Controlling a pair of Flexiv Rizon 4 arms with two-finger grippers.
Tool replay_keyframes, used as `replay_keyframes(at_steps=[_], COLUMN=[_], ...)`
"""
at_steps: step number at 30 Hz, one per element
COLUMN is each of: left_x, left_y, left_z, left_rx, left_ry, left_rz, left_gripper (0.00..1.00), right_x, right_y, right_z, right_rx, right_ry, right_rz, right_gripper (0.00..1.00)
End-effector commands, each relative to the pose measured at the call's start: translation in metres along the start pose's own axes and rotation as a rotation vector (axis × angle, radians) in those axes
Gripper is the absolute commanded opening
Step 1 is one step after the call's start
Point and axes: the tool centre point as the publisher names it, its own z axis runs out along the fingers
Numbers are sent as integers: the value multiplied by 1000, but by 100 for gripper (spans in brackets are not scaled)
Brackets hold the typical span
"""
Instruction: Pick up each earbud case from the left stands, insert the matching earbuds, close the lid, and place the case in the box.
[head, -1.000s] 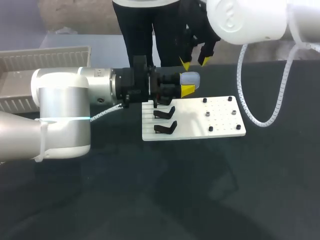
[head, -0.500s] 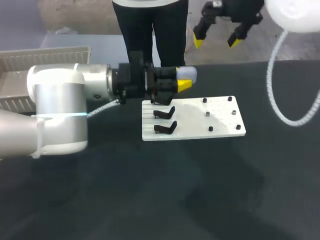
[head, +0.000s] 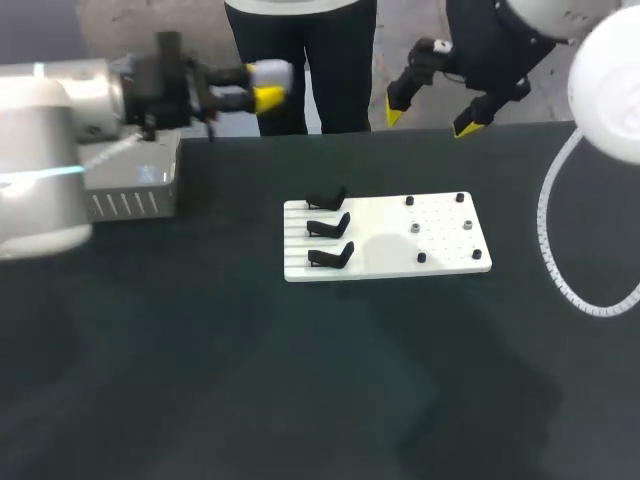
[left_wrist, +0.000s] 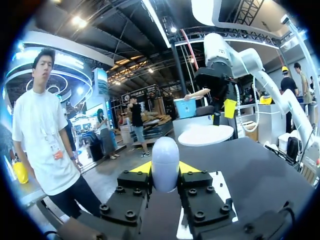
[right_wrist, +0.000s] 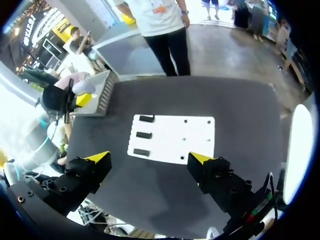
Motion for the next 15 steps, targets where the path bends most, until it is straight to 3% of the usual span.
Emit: replay_keyframes(at_steps=[1, 6, 10, 15], left_x=[0, 22, 48, 87], left_y=[23, 61, 81, 92], left_z=[-53, -96, -122, -147], left_rx=[-43, -141, -208, -296], left_ry=[14, 41, 65, 113], left_rz=[10, 16, 2, -36], left_gripper=[0, 0, 0, 0], right_x=[3, 7, 10, 6], right_y=[12, 28, 36, 45], right_z=[3, 4, -2, -8], right_rx=[15, 36, 63, 87], right_ry=[-44, -47, -49, -38], right_rz=[18, 43, 70, 82], right_gripper=[100, 100, 100, 100])
